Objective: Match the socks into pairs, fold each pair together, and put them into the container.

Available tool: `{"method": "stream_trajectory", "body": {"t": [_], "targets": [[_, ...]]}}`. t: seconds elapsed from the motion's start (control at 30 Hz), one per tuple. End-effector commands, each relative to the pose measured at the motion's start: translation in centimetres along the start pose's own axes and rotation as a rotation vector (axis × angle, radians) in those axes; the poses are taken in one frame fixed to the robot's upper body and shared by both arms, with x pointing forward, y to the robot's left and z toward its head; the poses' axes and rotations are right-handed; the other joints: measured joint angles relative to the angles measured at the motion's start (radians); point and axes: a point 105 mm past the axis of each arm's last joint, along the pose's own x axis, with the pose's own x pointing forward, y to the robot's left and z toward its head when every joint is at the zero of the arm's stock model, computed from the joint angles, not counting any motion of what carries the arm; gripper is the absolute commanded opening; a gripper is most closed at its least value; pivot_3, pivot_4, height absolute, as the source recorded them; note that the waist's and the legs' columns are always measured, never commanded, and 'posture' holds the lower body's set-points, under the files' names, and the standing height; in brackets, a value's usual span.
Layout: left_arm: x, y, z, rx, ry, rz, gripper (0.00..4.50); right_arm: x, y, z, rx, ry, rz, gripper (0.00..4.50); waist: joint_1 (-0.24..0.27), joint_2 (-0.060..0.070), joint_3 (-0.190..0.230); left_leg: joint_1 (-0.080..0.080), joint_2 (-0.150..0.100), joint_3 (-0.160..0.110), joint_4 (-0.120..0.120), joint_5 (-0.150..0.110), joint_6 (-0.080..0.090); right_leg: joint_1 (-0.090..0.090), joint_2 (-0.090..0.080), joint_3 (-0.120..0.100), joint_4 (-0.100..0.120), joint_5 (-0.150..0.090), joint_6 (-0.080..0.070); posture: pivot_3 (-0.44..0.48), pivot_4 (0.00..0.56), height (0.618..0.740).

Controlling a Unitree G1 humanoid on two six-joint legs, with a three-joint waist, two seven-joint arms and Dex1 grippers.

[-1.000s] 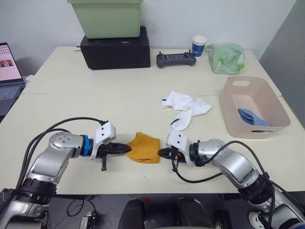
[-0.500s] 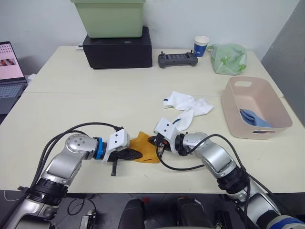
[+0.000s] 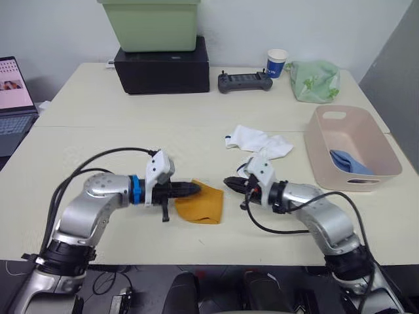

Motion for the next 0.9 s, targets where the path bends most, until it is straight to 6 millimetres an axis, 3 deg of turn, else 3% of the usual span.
{"method": "stream_trajectory", "body": {"t": [0.03, 0.1, 0.2, 0.57, 0.77, 0.9], "targets": [[-0.6, 0.0, -2.7, -0.022, 0.087, 0.008, 0.0, -0.8, 1.2, 1.1, 0.071, -0.027, 0.027, 0.03, -0.006, 0.0, 0.0, 0.0, 0.0, 0.0, 0.0, 0.0, 0.0, 0.0, 0.0, 0.0, 0.0, 0.0, 0.0, 0.0, 0.15, 0.735], [-1.0, -0.2, -4.7, -0.036, 0.143, 0.004, 0.0, -1.3, 2.2, 0.4, 0.152, 0.02, 0.099, 0.03, -0.009, 0.0, 0.0, 0.0, 0.0, 0.0, 0.0, 0.0, 0.0, -0.001, 0.0, 0.001, 0.0, 0.0, 0.0, 0.0, 0.15, 0.735], [-1.3, -0.1, -5.9, -0.043, 0.173, 0.013, 0.0, -1.6, 2.7, 0.3, 0.276, 0.03, 0.138, 0.64, -0.003, 0.0, 0.0, 0.0, 0.001, 0.0, 0.0, 0.0, 0.0, 0.0, 0.0, -0.001, 0.0, 0.0, 0.0, 0.0, 0.15, 0.735], [-2.0, 0.2, -6.6, -0.034, 0.187, 0.027, 0.0, 1.1, 4.3, -1.7, 0.545, 0.217, 0.171, 4.48, -0.006, 0.001, 0.0, 0.001, 0.001, 0.001, -0.001, 0.0, 0.0, 0.0, 0.0, 0.0, 0.0, 0.0, 0.0, 0.0, 0.15, 0.735], [-2.1, 0.4, -6.6, -0.027, 0.186, 0.034, 0.0, 4.2, 5.8, -1.0, 0.641, 0.229, 0.226, 4.48, -0.01, 0.001, -0.001, 0.002, 0.001, 0.001, -0.001, 0.0, 0.0, 0.0, 0.001, 0.0, 0.001, 0.0, 0.0, 0.0, 0.15, 0.735], [-2.2, 0.6, -6.5, -0.023, 0.182, 0.046, 0.0, 5.9, 5.7, -0.5, 0.68, 0.208, 0.227, 4.48, -0.013, 0.001, -0.001, 0.002, 0.001, 0.001, -0.002, 0.0, 0.0, 0.0, 0.002, 0.0, 0.001, 0.0, -0.001, 0.0, 0.15, 0.735]]}}
